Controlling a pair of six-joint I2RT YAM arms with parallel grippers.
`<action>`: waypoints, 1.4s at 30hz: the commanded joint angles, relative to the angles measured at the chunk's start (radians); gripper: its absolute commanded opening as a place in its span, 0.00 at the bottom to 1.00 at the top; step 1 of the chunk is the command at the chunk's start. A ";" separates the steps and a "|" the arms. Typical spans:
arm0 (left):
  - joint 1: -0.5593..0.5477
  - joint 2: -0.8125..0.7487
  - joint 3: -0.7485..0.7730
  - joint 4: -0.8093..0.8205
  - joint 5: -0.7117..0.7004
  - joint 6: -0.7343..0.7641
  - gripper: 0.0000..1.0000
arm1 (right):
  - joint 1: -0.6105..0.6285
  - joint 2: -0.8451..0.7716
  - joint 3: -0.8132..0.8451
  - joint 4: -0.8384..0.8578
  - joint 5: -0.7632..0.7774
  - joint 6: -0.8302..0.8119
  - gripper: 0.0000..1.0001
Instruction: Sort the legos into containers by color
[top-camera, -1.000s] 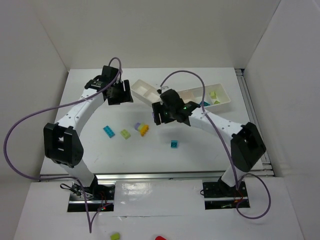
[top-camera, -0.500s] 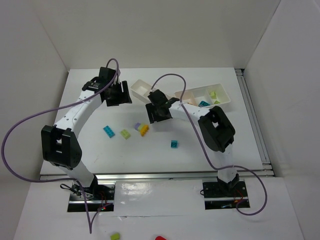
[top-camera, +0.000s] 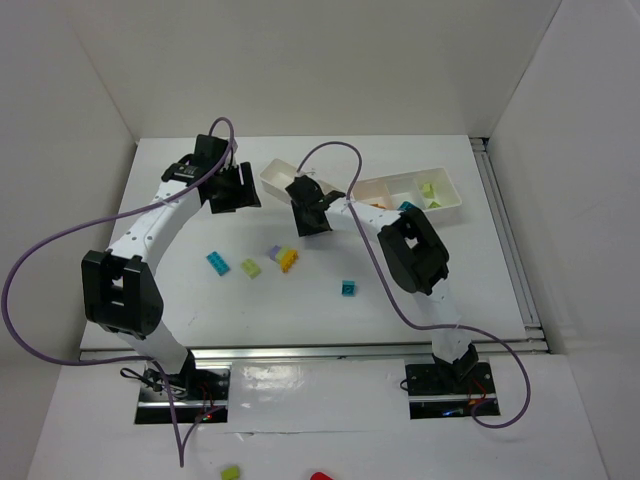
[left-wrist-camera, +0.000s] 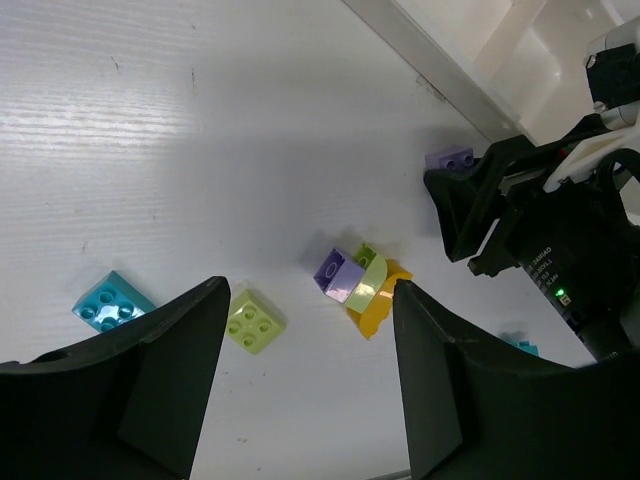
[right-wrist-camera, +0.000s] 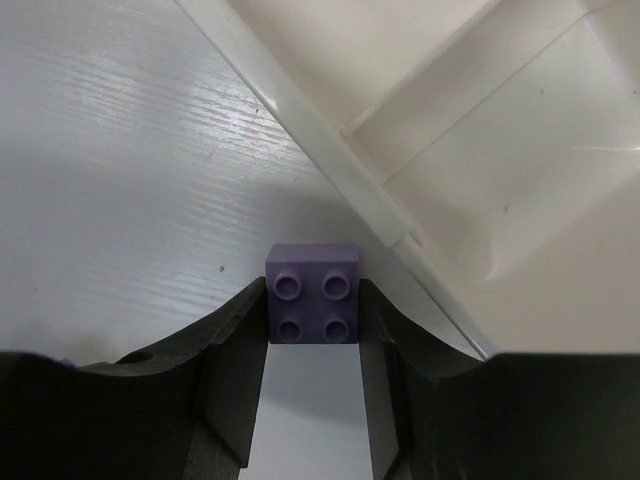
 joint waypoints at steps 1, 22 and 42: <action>0.007 -0.038 0.002 0.013 0.016 0.017 0.76 | 0.006 -0.014 0.049 0.012 0.026 -0.002 0.45; 0.016 -0.029 0.029 0.013 0.025 0.026 0.76 | -0.072 -0.129 0.099 -0.045 0.106 0.066 0.32; 0.016 0.048 0.117 -0.006 0.034 -0.015 0.77 | -0.128 -0.020 0.222 -0.078 0.088 0.055 0.69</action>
